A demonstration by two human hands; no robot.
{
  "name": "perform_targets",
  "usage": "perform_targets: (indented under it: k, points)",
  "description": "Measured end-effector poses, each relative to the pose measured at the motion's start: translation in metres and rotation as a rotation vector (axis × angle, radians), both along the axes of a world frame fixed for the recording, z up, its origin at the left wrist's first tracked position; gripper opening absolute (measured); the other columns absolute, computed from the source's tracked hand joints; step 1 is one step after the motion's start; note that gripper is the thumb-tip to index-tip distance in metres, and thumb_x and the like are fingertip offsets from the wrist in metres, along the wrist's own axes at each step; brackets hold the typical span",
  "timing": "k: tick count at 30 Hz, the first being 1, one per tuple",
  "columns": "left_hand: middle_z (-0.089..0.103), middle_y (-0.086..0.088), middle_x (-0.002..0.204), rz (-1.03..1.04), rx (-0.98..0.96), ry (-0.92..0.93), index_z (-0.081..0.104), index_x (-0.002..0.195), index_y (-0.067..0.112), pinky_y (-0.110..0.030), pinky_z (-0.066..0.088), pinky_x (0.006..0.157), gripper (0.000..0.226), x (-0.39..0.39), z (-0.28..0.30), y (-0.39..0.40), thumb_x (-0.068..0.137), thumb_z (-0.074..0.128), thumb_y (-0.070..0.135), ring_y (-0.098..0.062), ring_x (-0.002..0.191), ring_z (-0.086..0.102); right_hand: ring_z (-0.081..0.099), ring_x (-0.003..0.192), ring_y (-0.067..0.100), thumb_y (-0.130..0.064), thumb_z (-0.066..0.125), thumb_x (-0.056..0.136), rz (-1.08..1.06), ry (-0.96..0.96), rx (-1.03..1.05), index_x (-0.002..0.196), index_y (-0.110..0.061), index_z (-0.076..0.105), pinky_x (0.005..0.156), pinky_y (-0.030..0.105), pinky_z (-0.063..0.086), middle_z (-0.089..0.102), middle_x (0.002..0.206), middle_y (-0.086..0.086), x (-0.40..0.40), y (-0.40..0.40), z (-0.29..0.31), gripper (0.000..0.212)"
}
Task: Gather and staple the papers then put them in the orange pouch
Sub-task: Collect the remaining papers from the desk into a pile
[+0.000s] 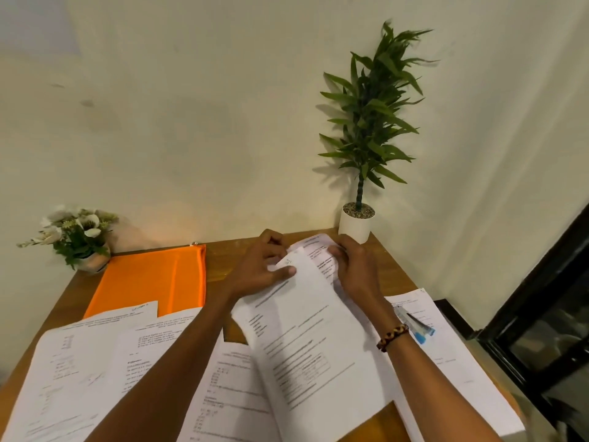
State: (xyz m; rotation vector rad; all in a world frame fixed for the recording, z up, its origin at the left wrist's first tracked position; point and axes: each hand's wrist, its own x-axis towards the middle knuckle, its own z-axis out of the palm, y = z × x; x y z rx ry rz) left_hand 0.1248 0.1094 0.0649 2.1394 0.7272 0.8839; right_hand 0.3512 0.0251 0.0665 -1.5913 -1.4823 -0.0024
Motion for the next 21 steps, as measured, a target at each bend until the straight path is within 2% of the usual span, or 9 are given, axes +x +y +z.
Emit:
perform_targets:
  k: [3, 5, 7, 9, 12, 14, 16, 19, 21]
  points:
    - [0.056, 0.009, 0.119, 0.075, 0.025, -0.040, 0.071, 0.086, 0.027, -0.012, 0.047, 0.079, 0.027, 0.017, 0.010, -0.003, 0.077, 0.075, 0.053, -0.001, 0.105, 0.058, 0.049, 0.062, 0.003, -0.022, 0.054, 0.105, 0.237, 0.009, -0.064, 0.079, -0.021, 0.057, 0.056, 0.023, 0.036, 0.057, 0.069, -0.012, -0.004, -0.005, 0.024, 0.026]
    - [0.065, 0.012, 0.106, 0.151, 0.039, -0.054, 0.066, 0.087, 0.036, -0.022, 0.049, 0.076, 0.021, 0.024, 0.012, -0.006, 0.079, 0.072, 0.054, -0.003, 0.095, 0.062, 0.045, 0.060, 0.004, -0.022, 0.048, 0.107, 0.313, 0.003, -0.154, 0.074, -0.016, 0.053, 0.055, 0.020, 0.031, 0.053, 0.065, -0.007, -0.006, -0.007, 0.035, 0.034]
    - [0.070, 0.012, 0.088, 0.213, 0.039, -0.067, 0.068, 0.085, 0.032, -0.033, 0.054, 0.072, 0.020, 0.028, 0.015, -0.010, 0.082, 0.071, 0.052, -0.009, 0.083, 0.065, 0.046, 0.061, 0.004, -0.024, 0.043, 0.109, 0.348, 0.027, -0.205, 0.075, -0.012, 0.053, 0.057, 0.021, 0.033, 0.055, 0.067, -0.001, -0.007, -0.009, 0.039, 0.038]
    - [0.070, 0.012, 0.080, 0.236, 0.029, -0.094, 0.069, 0.082, 0.028, -0.035, 0.054, 0.069, 0.019, 0.028, 0.018, -0.014, 0.085, 0.072, 0.047, -0.010, 0.076, 0.066, 0.053, 0.069, 0.008, -0.034, 0.039, 0.110, 0.359, 0.095, -0.208, 0.084, -0.008, 0.058, 0.062, 0.027, 0.040, 0.062, 0.078, 0.008, -0.009, -0.013, 0.041, 0.041]
    - [0.071, 0.012, 0.079, 0.228, 0.044, -0.129, 0.070, 0.082, 0.027, -0.028, 0.053, 0.067, 0.015, 0.026, 0.021, -0.019, 0.087, 0.075, 0.040, -0.008, 0.074, 0.067, 0.060, 0.083, 0.000, -0.045, 0.043, 0.106, 0.396, 0.118, -0.243, 0.097, -0.028, 0.061, 0.070, 0.019, 0.046, 0.067, 0.089, -0.013, -0.016, -0.024, 0.045, 0.026]
    - [0.072, 0.013, 0.084, 0.247, 0.019, -0.185, 0.072, 0.087, 0.025, -0.024, 0.053, 0.070, 0.012, 0.026, 0.023, -0.024, 0.085, 0.078, 0.035, -0.007, 0.078, 0.068, 0.063, 0.093, 0.005, -0.042, 0.051, 0.104, 0.347, -0.039, -0.247, 0.117, -0.029, 0.058, 0.078, 0.029, 0.054, 0.068, 0.104, -0.014, -0.020, -0.027, 0.044, 0.020]
    - [0.072, 0.011, 0.089, 0.264, -0.010, -0.263, 0.068, 0.097, 0.024, -0.023, 0.055, 0.074, 0.019, 0.025, 0.027, -0.029, 0.084, 0.080, 0.029, -0.009, 0.083, 0.069, 0.062, 0.087, 0.018, -0.034, 0.053, 0.104, 0.229, -0.201, -0.229, 0.120, -0.019, 0.053, 0.072, 0.044, 0.055, 0.068, 0.100, 0.001, -0.024, -0.028, 0.044, 0.021]
    - [0.073, 0.008, 0.096, 0.189, -0.075, -0.315, 0.052, 0.121, 0.031, -0.027, 0.060, 0.075, 0.042, 0.018, 0.037, -0.034, 0.087, 0.077, 0.030, -0.014, 0.088, 0.073, 0.057, 0.074, 0.025, -0.029, 0.052, 0.105, 0.142, -0.322, -0.173, 0.113, -0.020, 0.047, 0.060, 0.044, 0.051, 0.064, 0.086, 0.006, -0.033, -0.027, 0.052, 0.013]
    - [0.070, 0.013, 0.107, 0.120, -0.051, -0.222, 0.044, 0.131, 0.035, -0.032, 0.062, 0.076, 0.043, 0.012, 0.042, -0.035, 0.094, 0.067, 0.037, -0.013, 0.092, 0.072, 0.057, 0.071, 0.023, -0.028, 0.051, 0.105, 0.142, -0.408, -0.147, 0.113, -0.024, 0.045, 0.060, 0.042, 0.052, 0.064, 0.085, 0.003, -0.039, -0.028, 0.060, 0.011]
